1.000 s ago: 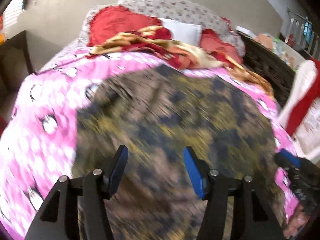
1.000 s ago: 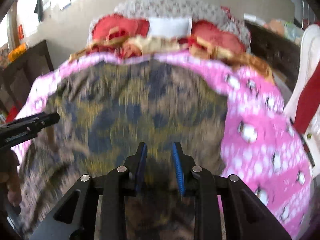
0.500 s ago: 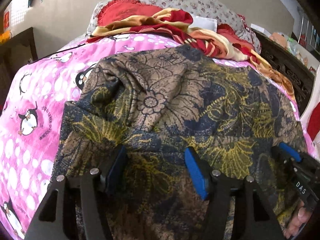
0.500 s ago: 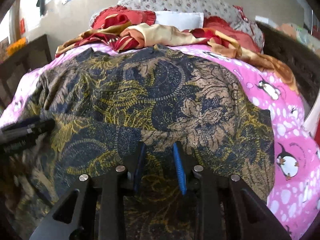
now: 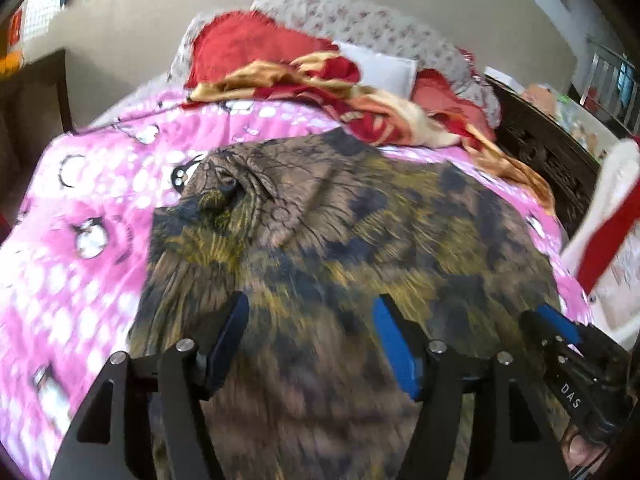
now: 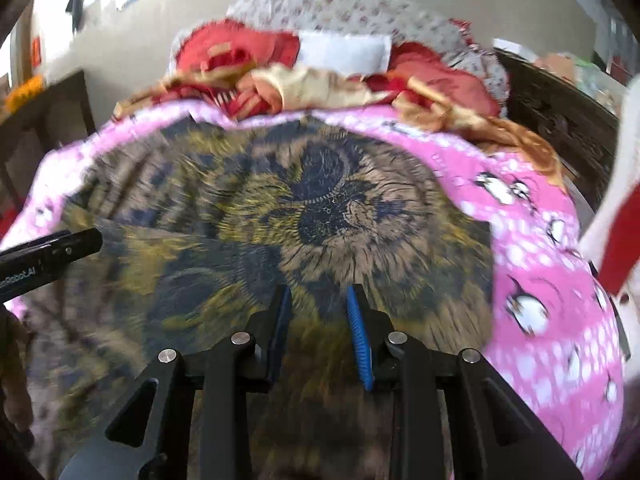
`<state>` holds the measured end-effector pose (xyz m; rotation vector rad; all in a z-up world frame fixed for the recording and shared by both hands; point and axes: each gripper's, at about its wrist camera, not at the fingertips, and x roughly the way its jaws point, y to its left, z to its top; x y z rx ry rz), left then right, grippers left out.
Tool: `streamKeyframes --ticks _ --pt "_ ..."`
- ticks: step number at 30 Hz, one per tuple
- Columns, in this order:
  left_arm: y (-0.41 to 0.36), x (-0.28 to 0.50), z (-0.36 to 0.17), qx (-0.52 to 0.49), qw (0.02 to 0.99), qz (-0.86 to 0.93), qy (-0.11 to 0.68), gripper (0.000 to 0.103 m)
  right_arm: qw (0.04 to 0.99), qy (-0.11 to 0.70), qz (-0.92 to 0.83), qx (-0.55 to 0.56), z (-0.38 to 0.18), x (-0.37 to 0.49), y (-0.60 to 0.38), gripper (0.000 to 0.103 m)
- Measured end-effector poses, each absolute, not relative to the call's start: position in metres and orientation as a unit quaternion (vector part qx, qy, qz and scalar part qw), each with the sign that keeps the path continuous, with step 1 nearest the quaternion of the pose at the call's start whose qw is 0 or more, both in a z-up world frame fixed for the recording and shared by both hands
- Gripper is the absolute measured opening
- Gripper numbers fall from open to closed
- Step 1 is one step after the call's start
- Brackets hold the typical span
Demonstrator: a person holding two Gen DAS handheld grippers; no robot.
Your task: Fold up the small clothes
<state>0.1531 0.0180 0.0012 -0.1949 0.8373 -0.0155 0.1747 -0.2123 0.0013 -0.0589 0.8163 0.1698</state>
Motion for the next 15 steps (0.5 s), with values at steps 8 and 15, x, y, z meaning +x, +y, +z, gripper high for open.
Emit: streamKeyframes --ticks 8,15 --pt "-0.018 0.133 -0.047 -0.015 0.893 -0.017 0.449 0.075 0.896 0.428 0.119 -0.007 -0.037 0.126 -0.198 0.026" --pt "-0.003 0.132 -0.036 -0.029 0.876 -0.047 0.479 0.075 0.891 0.434 0.131 -0.009 -0.034 0.124 -0.199 0.028"
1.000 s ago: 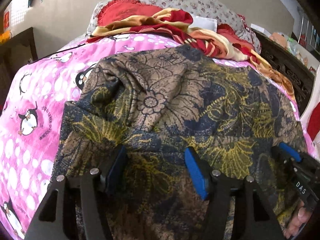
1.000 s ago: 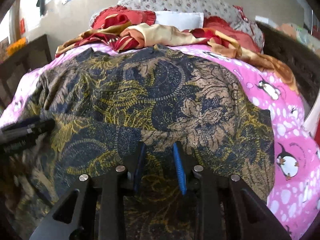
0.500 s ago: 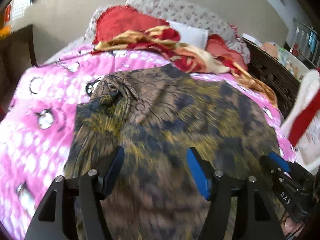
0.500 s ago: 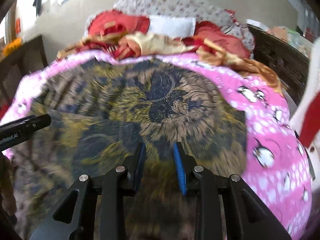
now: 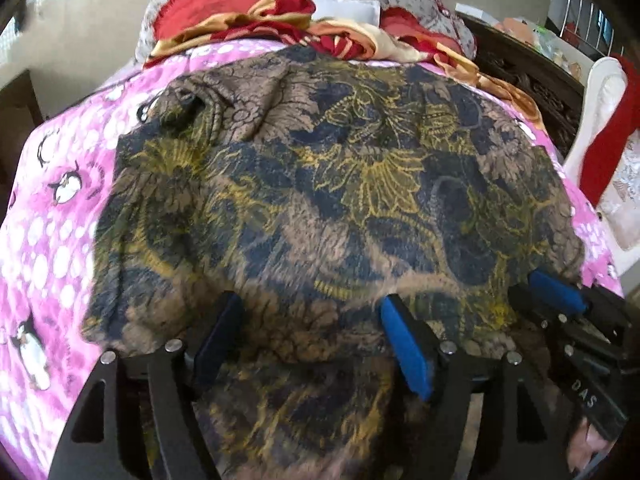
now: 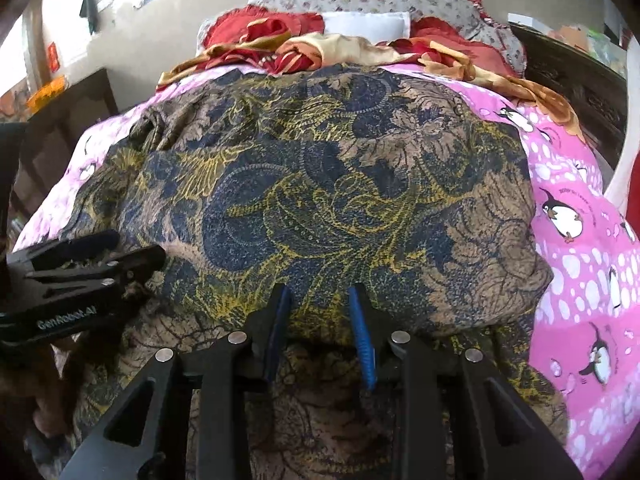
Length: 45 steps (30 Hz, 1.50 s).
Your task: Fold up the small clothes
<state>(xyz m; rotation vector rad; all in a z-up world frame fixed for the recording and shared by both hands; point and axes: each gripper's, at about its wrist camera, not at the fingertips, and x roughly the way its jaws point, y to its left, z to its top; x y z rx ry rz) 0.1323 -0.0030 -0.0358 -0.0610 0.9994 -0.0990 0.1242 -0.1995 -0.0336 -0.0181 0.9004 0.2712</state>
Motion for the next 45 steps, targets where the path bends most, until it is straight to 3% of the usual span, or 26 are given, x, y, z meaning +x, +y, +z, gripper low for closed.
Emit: streamKeyframes --ticks 9,20,29,34,39,40,42,43,44,45 --pt "0.068 0.033 0.021 -0.004 0.884 -0.075 0.462 0.076 0.884 0.446 0.132 -0.04 0.006 0.034 -0.25 0.028" --pt "0.116 -0.119 -0.009 -0.059 0.848 -0.107 0.516 0.076 0.922 0.377 0.083 0.027 0.047 -0.11 -0.335 0.028" --pt "0.115 -0.135 -0.04 -0.15 0.812 -0.14 0.546 0.062 0.922 0.376 0.094 0.015 0.039 -0.113 -0.339 0.028" --pt "0.128 -0.124 -0.046 -0.192 0.793 -0.166 0.553 0.062 0.923 0.367 0.113 0.02 0.037 -0.115 -0.34 0.028" --pt "0.139 -0.116 -0.052 -0.248 0.771 -0.203 0.549 0.073 0.924 0.36 0.125 0.034 0.035 -0.125 -0.348 0.028" --pt "0.141 -0.115 -0.052 -0.257 0.771 -0.203 0.547 0.071 0.923 0.363 0.126 0.034 0.035 -0.126 -0.35 0.028" --pt "0.142 -0.117 -0.052 -0.253 0.774 -0.197 0.546 0.057 0.921 0.364 0.132 0.039 0.035 -0.131 -0.358 0.028" --pt "0.142 -0.118 -0.054 -0.254 0.773 -0.192 0.549 0.035 0.92 0.364 0.135 0.044 0.035 -0.134 -0.364 0.028" --pt "0.144 -0.119 -0.058 -0.259 0.769 -0.184 0.554 0.023 0.92 0.365 0.135 0.05 0.034 -0.136 -0.369 0.028" --pt "0.145 -0.12 -0.059 -0.264 0.769 -0.182 0.553 0.023 0.919 0.367 0.133 0.056 0.033 -0.138 -0.373 0.028"
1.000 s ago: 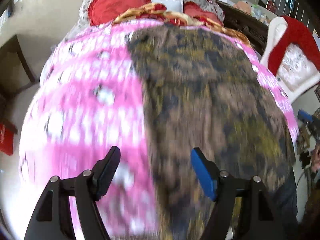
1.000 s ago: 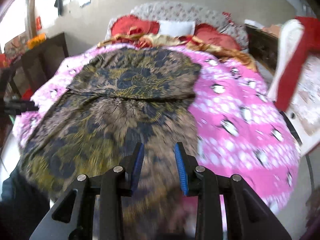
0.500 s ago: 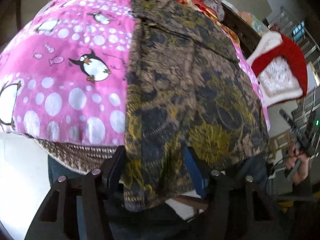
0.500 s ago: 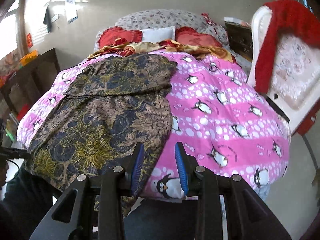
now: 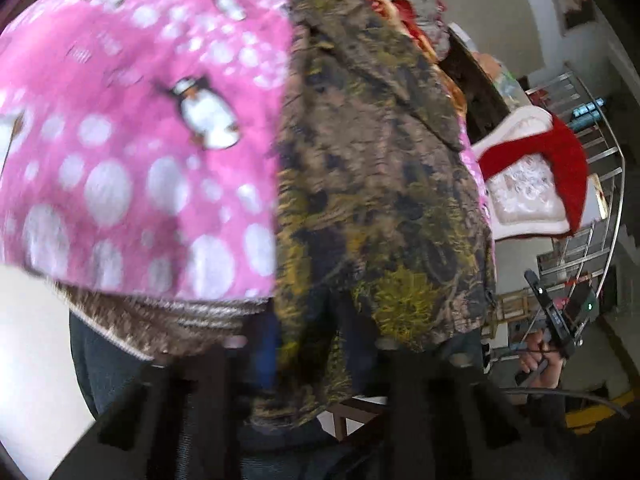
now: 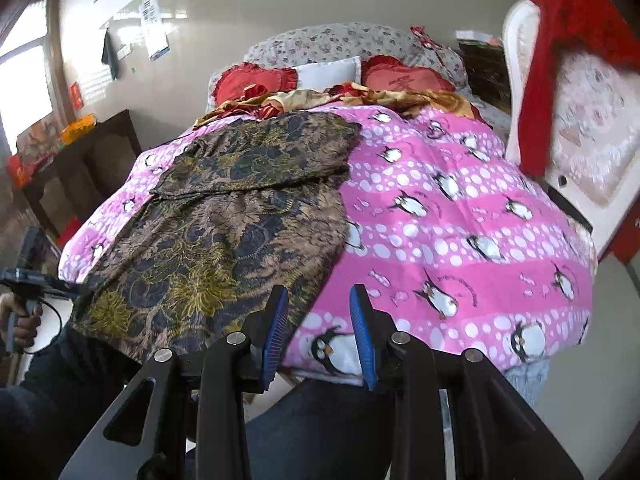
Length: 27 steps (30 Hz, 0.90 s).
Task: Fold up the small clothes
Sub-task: 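Lift the shirt hem with the left gripper while right gripper grasps the hem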
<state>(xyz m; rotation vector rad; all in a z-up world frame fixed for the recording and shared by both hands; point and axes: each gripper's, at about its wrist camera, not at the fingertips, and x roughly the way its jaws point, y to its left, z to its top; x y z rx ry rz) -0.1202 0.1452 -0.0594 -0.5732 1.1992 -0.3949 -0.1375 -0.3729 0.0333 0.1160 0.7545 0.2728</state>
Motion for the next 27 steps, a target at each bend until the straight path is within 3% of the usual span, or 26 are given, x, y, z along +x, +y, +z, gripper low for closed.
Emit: streamKeyframes --ticks 10,13,16,23,27 --pt "0.122 -0.123 -0.055 -0.199 0.771 -0.22 0.564 0.02 0.873 0.412 0.196 0.172 -0.005 -0.138 -0.367 0.034" --pt "0.127 -0.125 -0.056 -0.198 0.775 -0.21 0.562 0.01 0.864 0.417 0.212 0.187 -0.017 -0.134 -0.355 0.035" --pt "0.13 -0.129 -0.055 -0.208 0.781 -0.204 0.552 0.008 0.868 0.426 0.189 0.17 -0.021 -0.128 -0.347 0.035" --pt "0.122 -0.129 -0.061 -0.221 0.783 -0.199 0.547 0.008 0.895 0.399 0.197 -0.03 0.007 -0.131 -0.29 0.035" --pt "0.124 -0.127 -0.06 -0.217 0.782 -0.2 0.549 0.008 0.889 0.387 0.152 -0.191 -0.012 -0.143 -0.239 0.035"
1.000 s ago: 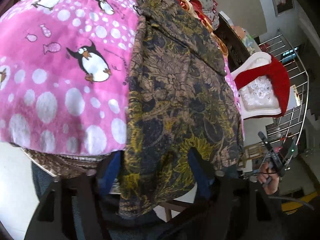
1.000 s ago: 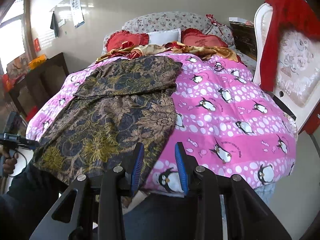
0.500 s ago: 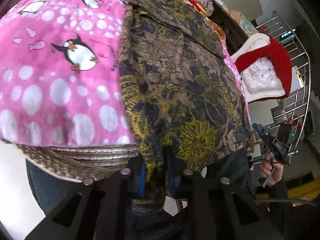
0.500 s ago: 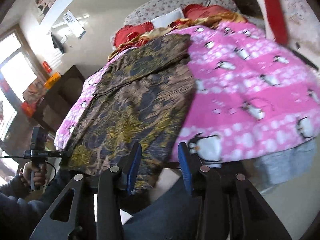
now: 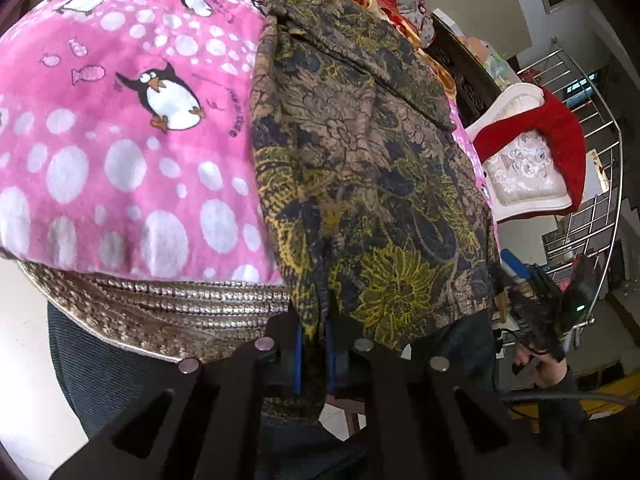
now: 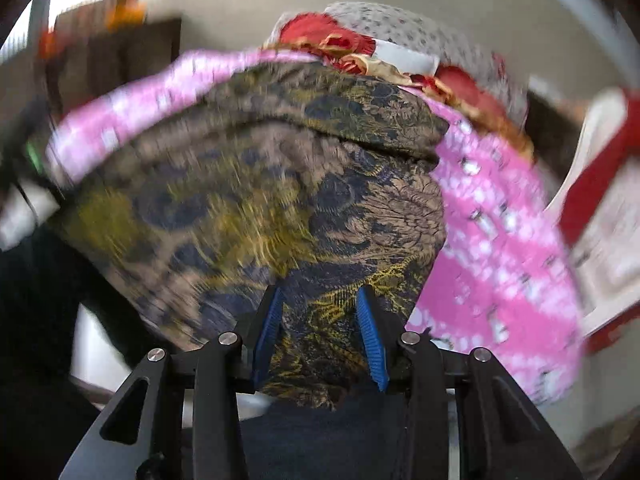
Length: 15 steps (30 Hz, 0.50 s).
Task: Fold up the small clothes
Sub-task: 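Lift the shirt hem with the left gripper while right gripper grasps the hem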
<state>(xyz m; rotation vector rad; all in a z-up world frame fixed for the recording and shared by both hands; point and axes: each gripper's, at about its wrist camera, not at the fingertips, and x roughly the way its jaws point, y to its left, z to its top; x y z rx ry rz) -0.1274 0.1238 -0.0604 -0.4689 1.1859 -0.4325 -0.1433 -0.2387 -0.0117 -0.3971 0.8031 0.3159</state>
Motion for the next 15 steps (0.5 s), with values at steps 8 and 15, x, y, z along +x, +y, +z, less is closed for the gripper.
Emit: streamKeyframes --ticks 8,15 --pt "0.132 -0.131 -0.062 -0.228 0.786 -0.197 0.539 0.008 0.9 0.409 0.061 -0.141 -0.002 -0.148 -0.292 0.011" --pt "0.132 -0.127 -0.064 -0.232 0.779 -0.213 0.542 0.009 0.854 0.5 0.055 0.135 -0.013 -0.161 -0.419 0.012"
